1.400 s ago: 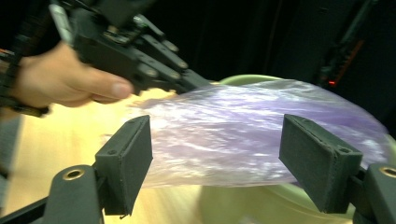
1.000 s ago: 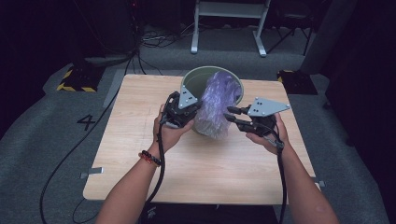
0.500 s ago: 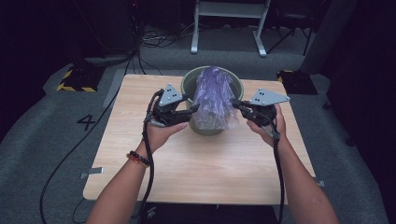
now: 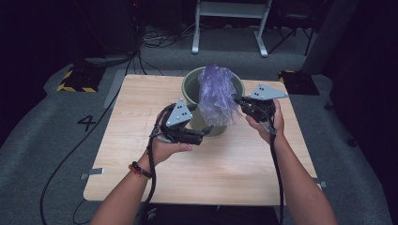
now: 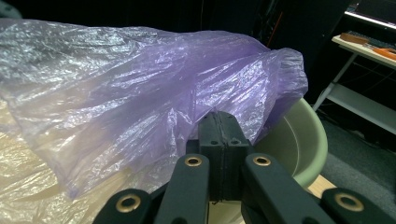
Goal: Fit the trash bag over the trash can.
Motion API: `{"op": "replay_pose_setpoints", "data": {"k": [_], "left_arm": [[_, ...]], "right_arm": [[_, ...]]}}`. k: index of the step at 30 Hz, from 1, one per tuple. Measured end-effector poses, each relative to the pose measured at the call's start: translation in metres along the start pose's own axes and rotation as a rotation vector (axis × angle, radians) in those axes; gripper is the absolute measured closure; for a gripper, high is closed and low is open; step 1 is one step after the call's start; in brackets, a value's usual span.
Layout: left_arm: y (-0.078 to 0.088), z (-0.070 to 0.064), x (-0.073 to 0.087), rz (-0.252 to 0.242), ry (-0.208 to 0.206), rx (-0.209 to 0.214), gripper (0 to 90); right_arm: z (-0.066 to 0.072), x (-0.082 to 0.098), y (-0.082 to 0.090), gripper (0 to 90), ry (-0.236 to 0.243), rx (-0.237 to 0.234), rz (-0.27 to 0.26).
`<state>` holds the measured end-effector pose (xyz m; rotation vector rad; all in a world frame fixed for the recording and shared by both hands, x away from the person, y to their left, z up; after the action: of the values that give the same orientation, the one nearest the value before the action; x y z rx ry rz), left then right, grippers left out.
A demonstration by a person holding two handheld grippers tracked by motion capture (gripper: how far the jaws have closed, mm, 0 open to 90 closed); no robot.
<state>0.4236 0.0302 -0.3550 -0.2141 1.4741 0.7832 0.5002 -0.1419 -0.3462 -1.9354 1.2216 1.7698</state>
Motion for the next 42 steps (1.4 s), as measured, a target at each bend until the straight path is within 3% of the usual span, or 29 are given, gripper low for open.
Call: {"op": "replay_pose_setpoints", "data": {"k": [3, 4, 6, 7, 10, 14, 17, 22, 26, 30, 32, 35, 38, 40, 42], "left_arm": [[-0.012, 0.002, -0.001, 0.038, -0.009, -0.088, 20.2], [-0.016, 0.006, -0.001, 0.053, 0.010, -0.112, 22.5], [-0.021, 0.013, -0.003, 0.051, 0.056, -0.120, 26.2], [-0.022, 0.016, -0.003, 0.053, 0.056, -0.124, 29.0], [-0.025, 0.026, -0.003, 0.057, 0.060, -0.148, 46.2], [-0.023, 0.036, -0.003, 0.059, 0.029, -0.162, 74.9], [-0.019, 0.041, -0.005, 0.055, 0.023, -0.172, 87.7], [-0.013, 0.043, -0.006, 0.045, 0.037, -0.174, 89.6], [-0.012, 0.042, -0.008, 0.056, 0.044, -0.193, 89.7], [-0.013, 0.042, -0.010, 0.062, 0.056, -0.204, 89.8], [-0.013, 0.041, -0.012, 0.062, 0.059, -0.199, 89.8], [-0.014, 0.040, -0.012, 0.063, 0.051, -0.193, 89.8], [-0.012, 0.041, -0.011, 0.064, 0.058, -0.191, 89.8], [-0.008, 0.044, -0.008, 0.068, 0.066, -0.194, 89.8], [-0.004, 0.050, -0.003, 0.078, 0.075, -0.202, 89.8]], "right_arm": [[0.002, -0.001, -0.002, 90.0, 0.001, -0.009, -0.002], [0.003, -0.001, -0.002, 90.0, 0.003, -0.012, -0.003], [0.004, -0.002, -0.002, 90.0, 0.003, -0.021, -0.006], [0.005, -0.002, -0.001, 90.0, 0.003, -0.025, -0.011], [0.008, -0.004, 0.003, 90.0, 0.015, -0.037, -0.024], [0.009, -0.003, 0.008, 88.6, 0.021, -0.044, -0.031], [0.009, -0.003, 0.012, 84.0, 0.012, -0.053, -0.037], [0.014, -0.008, 0.022, 58.3, 0.032, -0.066, -0.079], [0.026, -0.012, 0.031, 40.4, 0.041, -0.116, -0.119], [0.042, -0.012, 0.032, 30.7, 0.098, -0.155, -0.113], [0.048, -0.011, 0.029, 27.5, 0.132, -0.151, -0.095], [0.049, -0.009, 0.021, 32.4, 0.190, -0.071, -0.048], [0.039, -0.005, 0.012, 58.1, 0.188, 0.013, -0.004], [0.026, -0.001, 0.009, 75.0, 0.169, 0.061, 0.015], [0.012, 0.004, 0.007, 85.7, 0.114, 0.069, 0.017]]}}
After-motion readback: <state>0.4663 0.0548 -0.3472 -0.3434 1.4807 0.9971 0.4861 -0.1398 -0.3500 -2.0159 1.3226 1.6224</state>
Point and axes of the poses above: each handheld gripper's, and its own axes: y roughly backward along the jaws, x roughly out of its underside, z roughly to its left, the point moved 7 cm from there along -y, roughly forward along the jaws
